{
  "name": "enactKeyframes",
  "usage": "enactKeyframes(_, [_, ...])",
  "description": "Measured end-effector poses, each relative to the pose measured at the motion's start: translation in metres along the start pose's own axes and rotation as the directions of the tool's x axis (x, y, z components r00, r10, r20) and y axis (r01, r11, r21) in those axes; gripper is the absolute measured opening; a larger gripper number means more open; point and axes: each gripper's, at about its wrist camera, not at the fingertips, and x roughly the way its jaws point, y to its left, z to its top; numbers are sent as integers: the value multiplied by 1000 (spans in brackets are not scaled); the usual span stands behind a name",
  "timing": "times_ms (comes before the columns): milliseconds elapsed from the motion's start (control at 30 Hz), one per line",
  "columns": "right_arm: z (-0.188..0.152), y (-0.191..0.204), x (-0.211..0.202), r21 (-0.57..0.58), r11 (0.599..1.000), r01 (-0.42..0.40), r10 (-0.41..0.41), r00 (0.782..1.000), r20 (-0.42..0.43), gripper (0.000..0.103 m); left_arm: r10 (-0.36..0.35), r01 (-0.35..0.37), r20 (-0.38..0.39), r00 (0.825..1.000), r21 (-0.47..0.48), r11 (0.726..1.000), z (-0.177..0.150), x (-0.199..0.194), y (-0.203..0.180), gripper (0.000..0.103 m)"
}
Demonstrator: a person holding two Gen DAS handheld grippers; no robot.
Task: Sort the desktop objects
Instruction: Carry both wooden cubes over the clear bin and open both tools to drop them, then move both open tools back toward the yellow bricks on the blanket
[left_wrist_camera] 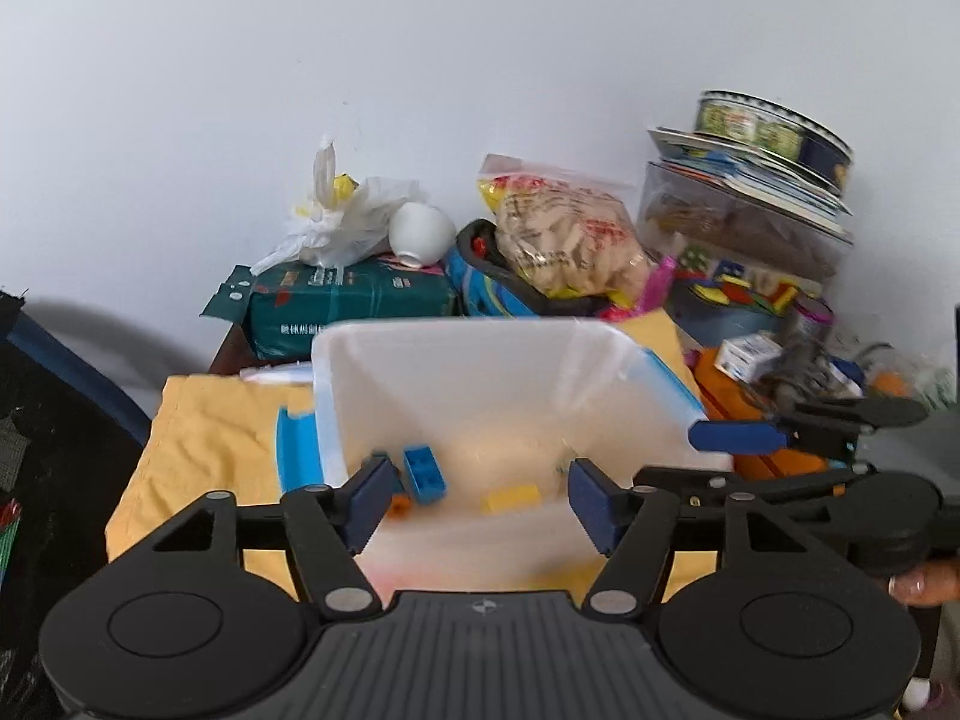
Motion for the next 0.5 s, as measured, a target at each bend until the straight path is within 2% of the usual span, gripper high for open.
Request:
enactKeyframes(100, [-13, 7, -20, -11, 1000, -23, 23, 1000, 8, 56, 45, -45, -7, 999, 3, 999, -30, -22, -11, 69])
enactKeyframes(233, [-42, 16, -40, -12, 997, -76, 75, 997, -28, 59, 51, -49, -118, 992, 21, 999, -78, -31, -27, 69])
enactKeyframes(300, [-61, 21, -43, -15, 994, -105, 104, 992, -66, 59, 55, -49, -155, 986, 40, 998, -102, -34, -33, 69])
enactKeyframes(400, [-89, 27, -42, -6, 992, -126, 123, 982, -143, 58, 101, -75, -195, 976, 135, 988, -130, -32, -44, 69])
enactKeyframes(500, [-114, 35, -38, -63, 994, -91, 76, 975, -210, 56, 122, -87, -239, 963, 155, 984, -149, -32, -48, 69])
